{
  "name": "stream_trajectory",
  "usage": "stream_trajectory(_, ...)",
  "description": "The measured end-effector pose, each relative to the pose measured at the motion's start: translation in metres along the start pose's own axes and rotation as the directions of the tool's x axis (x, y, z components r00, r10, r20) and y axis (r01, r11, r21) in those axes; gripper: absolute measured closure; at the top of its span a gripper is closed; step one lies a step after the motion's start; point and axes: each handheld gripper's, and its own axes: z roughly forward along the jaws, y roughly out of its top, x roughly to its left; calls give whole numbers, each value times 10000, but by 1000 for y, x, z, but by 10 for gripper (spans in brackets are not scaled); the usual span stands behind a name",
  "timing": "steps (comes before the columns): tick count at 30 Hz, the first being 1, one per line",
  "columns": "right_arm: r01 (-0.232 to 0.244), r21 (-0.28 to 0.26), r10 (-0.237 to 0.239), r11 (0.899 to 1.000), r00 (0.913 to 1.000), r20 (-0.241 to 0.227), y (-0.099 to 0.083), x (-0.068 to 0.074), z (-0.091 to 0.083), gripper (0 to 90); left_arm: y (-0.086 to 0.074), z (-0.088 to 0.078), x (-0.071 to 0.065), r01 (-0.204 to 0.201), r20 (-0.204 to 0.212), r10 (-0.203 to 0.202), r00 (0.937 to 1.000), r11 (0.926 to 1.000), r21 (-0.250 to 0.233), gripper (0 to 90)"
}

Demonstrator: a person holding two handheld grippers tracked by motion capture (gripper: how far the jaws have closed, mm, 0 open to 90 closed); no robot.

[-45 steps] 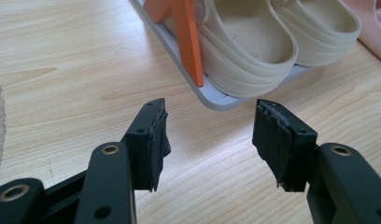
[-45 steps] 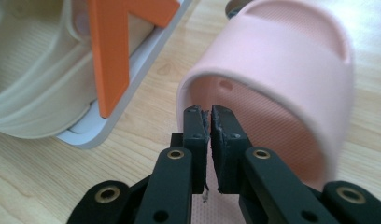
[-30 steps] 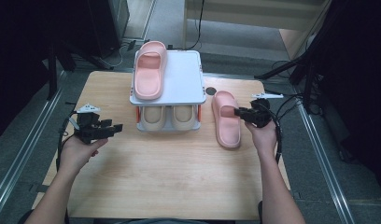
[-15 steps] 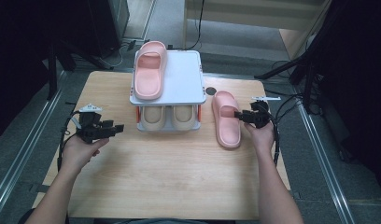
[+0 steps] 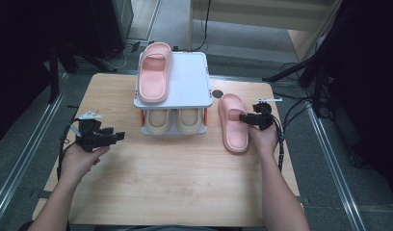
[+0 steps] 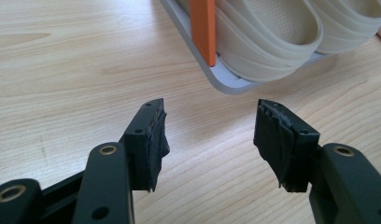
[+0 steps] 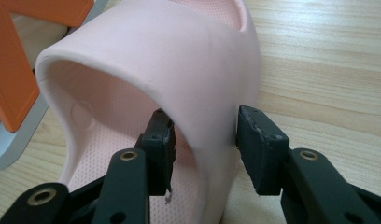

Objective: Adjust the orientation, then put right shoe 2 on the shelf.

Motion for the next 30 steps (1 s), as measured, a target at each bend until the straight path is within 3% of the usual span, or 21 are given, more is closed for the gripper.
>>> stream_trajectory(4, -397, -17, 397, 9992, 9992, -88, 0, -4, 0, 624, -1, -1, 1, 66, -43, -66, 10000, 10000, 3, 433)
stream_trajectory(14, -439, -66, 441, 9990, 9979, 483, 2, -5, -4, 807, -2, 0, 3, 137, -69, -137, 9999, 9999, 25, 432)
stream_trajectory(17, -674, -108, 678, 9977, 9966, 458, 2, -7, -4, 810, 0, 1, 3, 162, -39, -162, 9999, 9999, -28, 432)
stream_trajectory(30, -692, 4, 689, 9976, 9938, 877, -1, -11, -19, 826, 12, 13, -3, -46, 222, 45, 9997, 10000, 55, 432)
